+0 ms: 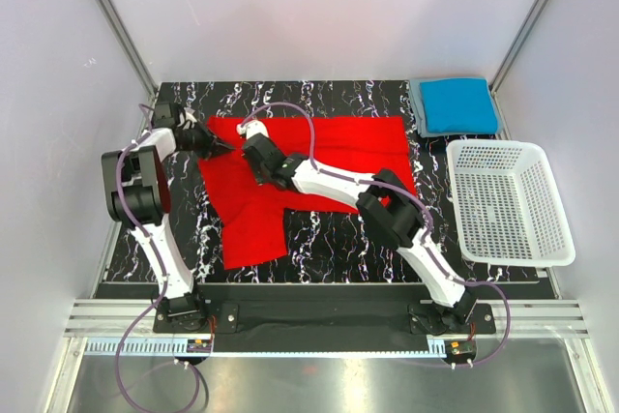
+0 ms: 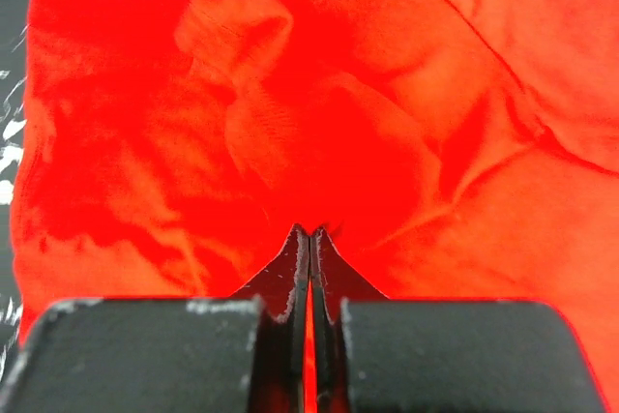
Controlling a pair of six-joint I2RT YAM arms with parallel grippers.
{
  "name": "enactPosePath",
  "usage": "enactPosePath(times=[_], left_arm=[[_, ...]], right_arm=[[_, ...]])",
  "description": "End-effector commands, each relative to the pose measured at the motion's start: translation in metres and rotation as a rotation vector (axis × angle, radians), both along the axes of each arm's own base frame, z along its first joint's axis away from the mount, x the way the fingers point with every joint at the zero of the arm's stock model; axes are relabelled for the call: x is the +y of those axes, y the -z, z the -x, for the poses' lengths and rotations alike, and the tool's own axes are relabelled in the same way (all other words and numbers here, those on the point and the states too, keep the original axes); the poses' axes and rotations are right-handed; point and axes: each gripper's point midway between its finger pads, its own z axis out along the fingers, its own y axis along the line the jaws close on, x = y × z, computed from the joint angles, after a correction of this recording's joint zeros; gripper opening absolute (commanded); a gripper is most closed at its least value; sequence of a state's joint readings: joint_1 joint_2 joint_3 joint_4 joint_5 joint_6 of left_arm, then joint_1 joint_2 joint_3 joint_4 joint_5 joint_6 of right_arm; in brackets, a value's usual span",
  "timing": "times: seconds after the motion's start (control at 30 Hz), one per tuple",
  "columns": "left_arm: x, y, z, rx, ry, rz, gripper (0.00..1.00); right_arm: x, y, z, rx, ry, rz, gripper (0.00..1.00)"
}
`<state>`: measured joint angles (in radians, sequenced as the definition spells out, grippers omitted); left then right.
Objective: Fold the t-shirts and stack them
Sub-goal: Fold the tshirt
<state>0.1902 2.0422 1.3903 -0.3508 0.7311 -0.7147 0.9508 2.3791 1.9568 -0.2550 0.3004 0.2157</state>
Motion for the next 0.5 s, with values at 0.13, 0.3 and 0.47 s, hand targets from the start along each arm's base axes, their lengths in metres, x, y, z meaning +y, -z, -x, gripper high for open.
enactPosePath(times=[0.13, 0.3, 0.47], left_arm=[[0.002, -0.021, 0.032, 0.007, 0.054, -0.081, 0.0], [0.002, -0.016, 0.056, 0.043, 0.064, -0.119, 0.0], [-0.001, -0.002, 0.077, 0.096, 0.08, -0.152, 0.0]], right_arm=[[-0.007, -0.065, 0.014, -0.098, -0.088, -0.058, 0.0], [-0.016, -0.068, 0.028, -0.089, -0.124, -0.062, 0.0], [-0.026, -0.063, 0.039, -0.069, -0.159, -0.03, 0.0]])
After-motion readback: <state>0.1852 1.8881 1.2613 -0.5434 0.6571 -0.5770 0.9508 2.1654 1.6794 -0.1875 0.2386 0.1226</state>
